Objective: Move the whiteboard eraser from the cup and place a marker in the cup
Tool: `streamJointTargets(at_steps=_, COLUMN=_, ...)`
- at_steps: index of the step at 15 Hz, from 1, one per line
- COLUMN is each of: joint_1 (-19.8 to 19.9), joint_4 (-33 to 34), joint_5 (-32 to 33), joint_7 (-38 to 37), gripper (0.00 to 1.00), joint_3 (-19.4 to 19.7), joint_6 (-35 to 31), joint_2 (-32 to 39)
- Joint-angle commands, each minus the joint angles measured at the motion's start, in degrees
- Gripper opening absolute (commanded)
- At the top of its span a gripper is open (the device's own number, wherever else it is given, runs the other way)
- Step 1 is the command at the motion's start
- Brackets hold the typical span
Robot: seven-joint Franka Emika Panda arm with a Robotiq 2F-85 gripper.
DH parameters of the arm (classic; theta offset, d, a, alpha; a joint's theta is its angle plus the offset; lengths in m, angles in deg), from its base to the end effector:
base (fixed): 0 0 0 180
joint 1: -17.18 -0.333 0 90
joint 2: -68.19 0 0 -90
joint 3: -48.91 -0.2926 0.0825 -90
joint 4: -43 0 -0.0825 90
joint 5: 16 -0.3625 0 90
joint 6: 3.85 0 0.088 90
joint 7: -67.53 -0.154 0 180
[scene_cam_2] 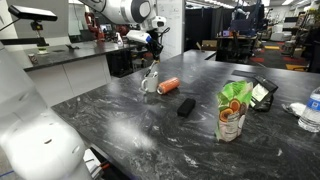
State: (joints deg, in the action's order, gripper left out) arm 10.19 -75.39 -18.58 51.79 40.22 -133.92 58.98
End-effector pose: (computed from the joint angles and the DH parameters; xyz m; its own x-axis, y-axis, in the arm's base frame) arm 0.5199 0.1514 0.4803 0.9408 -0.0398 0.3366 -0.0012 -0.9935 -0.1139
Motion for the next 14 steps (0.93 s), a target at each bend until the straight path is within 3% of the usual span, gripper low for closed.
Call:
streamJointTargets(at_steps=1, joint_1=-0.05, joint_4=-1.52, joint_5=0.14, joint_7=0.42, gripper=0.02, joint_3=-0.32, joint_6=-7.09, joint_2=0.28)
streamJointTargets(at_steps=14, joint_1=-0.18, joint_4=-7.12, joint_5=3.93, joint_7=0.10, gripper=0.02, joint_3=-0.37, joint_6=-21.58, joint_2=4.07)
